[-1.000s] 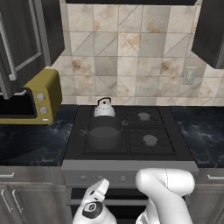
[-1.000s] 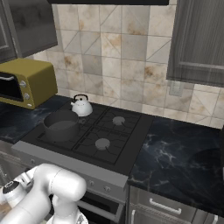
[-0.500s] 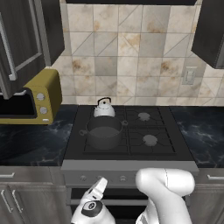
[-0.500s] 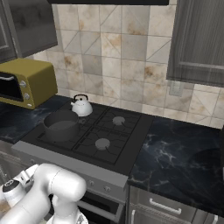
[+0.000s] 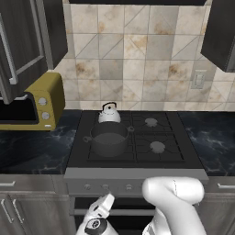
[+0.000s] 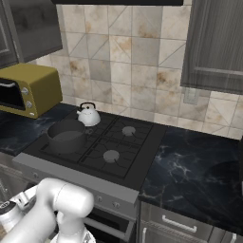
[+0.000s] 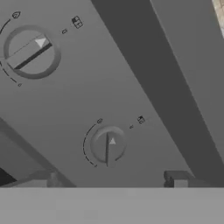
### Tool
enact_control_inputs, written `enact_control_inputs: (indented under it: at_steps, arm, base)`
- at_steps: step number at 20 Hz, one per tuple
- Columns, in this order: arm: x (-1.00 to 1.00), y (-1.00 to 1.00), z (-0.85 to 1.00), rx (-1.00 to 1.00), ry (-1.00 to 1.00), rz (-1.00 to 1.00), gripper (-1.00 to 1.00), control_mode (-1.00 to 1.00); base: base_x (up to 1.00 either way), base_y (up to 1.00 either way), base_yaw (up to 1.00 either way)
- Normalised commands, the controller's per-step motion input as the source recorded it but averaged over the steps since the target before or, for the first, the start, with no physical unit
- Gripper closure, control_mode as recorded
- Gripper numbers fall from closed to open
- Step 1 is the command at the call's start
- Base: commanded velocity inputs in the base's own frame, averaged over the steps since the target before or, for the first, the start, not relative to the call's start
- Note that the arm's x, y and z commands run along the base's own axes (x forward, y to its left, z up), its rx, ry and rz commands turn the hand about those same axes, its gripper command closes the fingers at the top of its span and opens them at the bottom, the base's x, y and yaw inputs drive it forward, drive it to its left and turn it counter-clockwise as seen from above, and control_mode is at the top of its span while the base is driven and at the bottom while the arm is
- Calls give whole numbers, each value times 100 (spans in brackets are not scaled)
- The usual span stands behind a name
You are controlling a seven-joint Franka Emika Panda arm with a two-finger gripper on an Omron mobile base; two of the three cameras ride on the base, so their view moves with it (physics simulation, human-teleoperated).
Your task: Pick the kettle from the cabinet and place it on a stove burner. Then pick the pot from the counter and place it on another stove burner. Finally, turn both burners on.
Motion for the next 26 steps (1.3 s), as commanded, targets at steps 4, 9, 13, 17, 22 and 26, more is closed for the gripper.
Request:
enact_control_inputs:
  at_steps: [4, 9, 13, 17, 22, 26]
  arm:
    - [-46, 17, -1, 11, -4, 0, -100, -100]
    - [-33, 35, 0, 8, -3, 2, -100, -100]
    - [-9, 41, 0, 11, -3, 5, -100, -100]
    - [0, 27, 0, 16, -5, 7, -100, -100]
    - [0, 19, -1, 18, -11, 10, -100, -100]
    - [0, 13, 0, 18, -15, 9, -100, -100]
  base:
    - [0, 0, 0]
    - [0, 0, 0]
    - [0, 0, 0]
    - [0, 0, 0]
    - [0, 0, 0]
    - [0, 0, 0]
